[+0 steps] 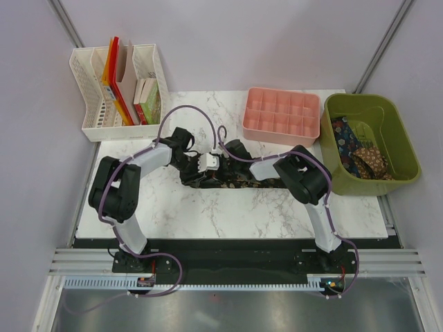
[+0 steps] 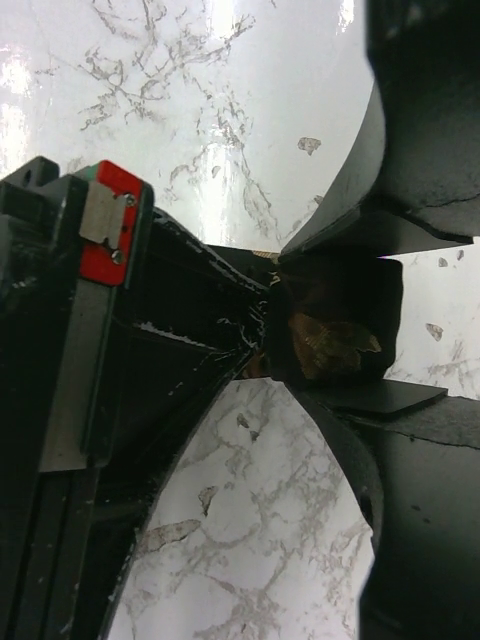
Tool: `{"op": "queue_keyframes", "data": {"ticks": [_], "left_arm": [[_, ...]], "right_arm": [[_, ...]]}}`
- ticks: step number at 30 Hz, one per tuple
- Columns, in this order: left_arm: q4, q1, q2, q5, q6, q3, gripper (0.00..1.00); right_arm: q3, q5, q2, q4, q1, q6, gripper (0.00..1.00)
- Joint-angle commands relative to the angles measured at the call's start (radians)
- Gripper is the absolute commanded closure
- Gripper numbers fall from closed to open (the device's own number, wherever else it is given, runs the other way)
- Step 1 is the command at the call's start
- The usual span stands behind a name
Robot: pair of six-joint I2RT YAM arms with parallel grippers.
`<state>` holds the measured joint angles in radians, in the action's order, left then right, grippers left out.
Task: Roll the ties
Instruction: Roll the tie at the center of the board.
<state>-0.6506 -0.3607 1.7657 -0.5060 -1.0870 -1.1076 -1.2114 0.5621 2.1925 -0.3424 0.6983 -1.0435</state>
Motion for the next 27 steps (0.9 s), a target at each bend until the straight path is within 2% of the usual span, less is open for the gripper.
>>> {"op": "queue_keyframes", "data": {"ticks": [1, 3, 4, 9, 17, 23, 27], "left_arm": [[0.026, -0.026, 0.024, -0.023, 0.033, 0.008, 0.48], [0.025, -0.027, 0.034, 0.003, 0.035, 0.011, 0.55], [0.023, -0.027, 0.035, 0.014, 0.030, 0.015, 0.63], [-0.004, -0.026, 0.023, 0.069, -0.039, 0.077, 0.73], [0.002, -0.017, 0.020, 0.057, -0.044, 0.112, 0.80], [0.000, -0.012, 0.021, 0.073, -0.050, 0.106, 0.85], [-0.006, -0.001, 0.023, 0.090, -0.077, 0.107, 0.86]], "right_arm": [[0.029, -0.013, -0.005, 0.002, 0.024, -0.016, 1.00], [0.029, -0.002, -0.005, -0.009, 0.023, -0.023, 0.99], [0.024, 0.004, -0.008, -0.009, 0.024, -0.023, 0.97], [0.004, 0.035, -0.049, 0.049, 0.000, 0.022, 0.84], [-0.028, 0.081, -0.157, 0.160, -0.063, 0.125, 0.71], [-0.022, 0.076, -0.221, 0.281, -0.120, 0.206, 0.71], [-0.057, 0.021, -0.228, 0.434, -0.144, 0.321, 0.71]]}}
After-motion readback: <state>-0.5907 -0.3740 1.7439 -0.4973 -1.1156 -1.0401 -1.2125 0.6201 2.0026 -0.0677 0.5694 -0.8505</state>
